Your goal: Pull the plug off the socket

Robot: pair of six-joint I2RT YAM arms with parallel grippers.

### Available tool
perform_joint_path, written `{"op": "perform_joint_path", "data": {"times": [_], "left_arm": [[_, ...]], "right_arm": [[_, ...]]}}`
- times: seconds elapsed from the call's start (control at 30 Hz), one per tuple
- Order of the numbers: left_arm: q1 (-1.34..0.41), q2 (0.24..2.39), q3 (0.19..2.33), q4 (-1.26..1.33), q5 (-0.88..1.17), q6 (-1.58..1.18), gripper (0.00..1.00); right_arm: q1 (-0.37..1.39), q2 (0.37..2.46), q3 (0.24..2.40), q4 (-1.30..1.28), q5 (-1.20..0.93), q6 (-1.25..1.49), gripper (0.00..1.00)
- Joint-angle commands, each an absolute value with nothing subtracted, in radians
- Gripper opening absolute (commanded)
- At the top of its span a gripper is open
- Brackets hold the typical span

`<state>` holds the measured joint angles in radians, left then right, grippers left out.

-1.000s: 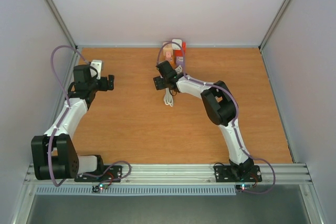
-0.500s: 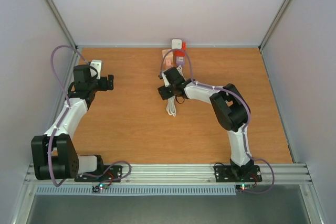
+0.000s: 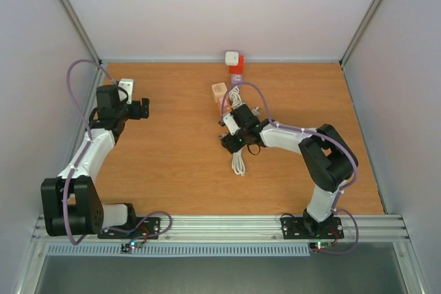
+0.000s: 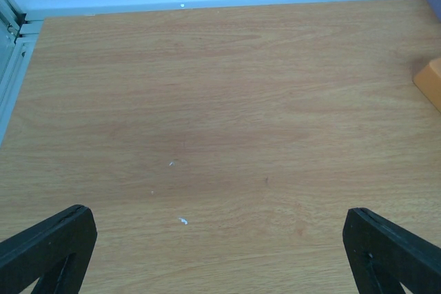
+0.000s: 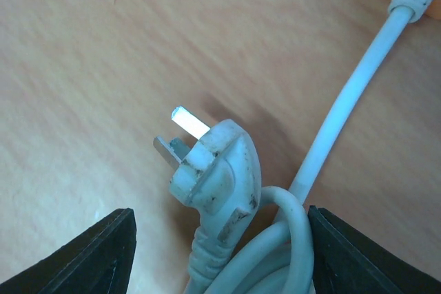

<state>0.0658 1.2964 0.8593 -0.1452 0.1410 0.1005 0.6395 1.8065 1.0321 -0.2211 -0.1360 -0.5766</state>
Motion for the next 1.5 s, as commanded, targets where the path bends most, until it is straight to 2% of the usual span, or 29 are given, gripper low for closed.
{"op": "perform_joint_path", "data": {"times": [0.0, 0.3, 0.77, 0.93, 1.47], "left_arm": [[0.061, 1.297, 0.864, -0.098, 0.146, 0.095, 1.00], [0.061, 1.283, 0.873, -0.114, 0.162, 0.092, 1.00], [0.061, 1.236, 0.868, -0.136, 0.134, 0.089, 1.00], [0.061, 1.227, 0.864, -0.137, 0.136, 0.087, 1.00], [0.061, 1.230, 0.872, -0.145, 0.131, 0.080, 1.00]], "right_arm": [[0.641, 1.739, 0.979, -0.328, -0.162, -0.625, 0.68], [0.576, 1.666, 1.076, -0.362, -0.244, -0.521, 0.69], [0.544, 1.920, 1.302, -0.313, -0.136, -0.331, 0.55], [0.544, 1.953, 1.292, -0.280, -0.109, -0.325, 0.54], [0.544, 1.990, 1.159, -0.131, -0.124, -0.349, 0.37]]}}
